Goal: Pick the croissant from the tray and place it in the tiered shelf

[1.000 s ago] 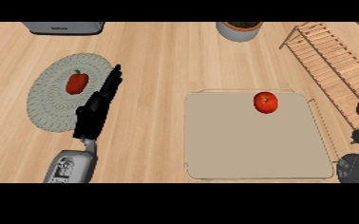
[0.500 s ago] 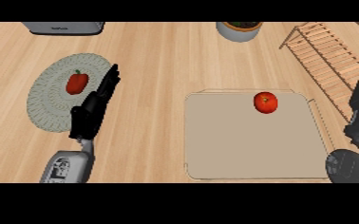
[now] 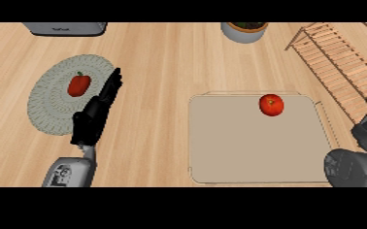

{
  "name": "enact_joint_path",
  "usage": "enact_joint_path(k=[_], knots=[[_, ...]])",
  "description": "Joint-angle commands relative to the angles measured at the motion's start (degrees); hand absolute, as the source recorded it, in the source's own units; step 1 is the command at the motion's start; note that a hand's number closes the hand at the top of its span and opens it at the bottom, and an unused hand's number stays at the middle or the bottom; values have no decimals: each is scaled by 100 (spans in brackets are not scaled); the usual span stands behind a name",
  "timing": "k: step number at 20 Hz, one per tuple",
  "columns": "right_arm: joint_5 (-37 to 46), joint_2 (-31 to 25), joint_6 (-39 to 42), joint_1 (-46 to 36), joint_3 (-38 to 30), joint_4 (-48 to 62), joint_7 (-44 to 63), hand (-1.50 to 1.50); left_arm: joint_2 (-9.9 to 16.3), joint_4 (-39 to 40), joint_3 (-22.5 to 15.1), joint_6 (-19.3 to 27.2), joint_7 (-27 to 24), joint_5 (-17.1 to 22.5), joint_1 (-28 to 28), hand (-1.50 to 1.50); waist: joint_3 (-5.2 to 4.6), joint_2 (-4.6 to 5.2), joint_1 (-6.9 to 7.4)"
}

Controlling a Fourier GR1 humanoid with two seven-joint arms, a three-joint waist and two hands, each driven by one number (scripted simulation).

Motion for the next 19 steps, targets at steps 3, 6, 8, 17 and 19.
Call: enact_joint_path(k=[3,6,8,17,19], knots=[[598,786,574,-198,179,-1804,807,-150,40,171,116,45,-76,-2,-27,0,-6,-51,-131],[691,1074,1400,-407,196,-2433,857,-150,52,82,45,-71,77,33,-62,0,-6,-81,-97],[705,1083,1925,-284,374,-2852,884,-150,7,112,63,-5,74,23,-122,0,-9,-87,-63],[520,1097,4022,446,1621,-4875,351,-150,-70,368,-36,-7,-87,-61,-178,0,-17,-80,-13],[563,1098,4560,599,2006,-5375,182,-150,81,236,120,-46,80,13,-275,0,-14,-94,33]])
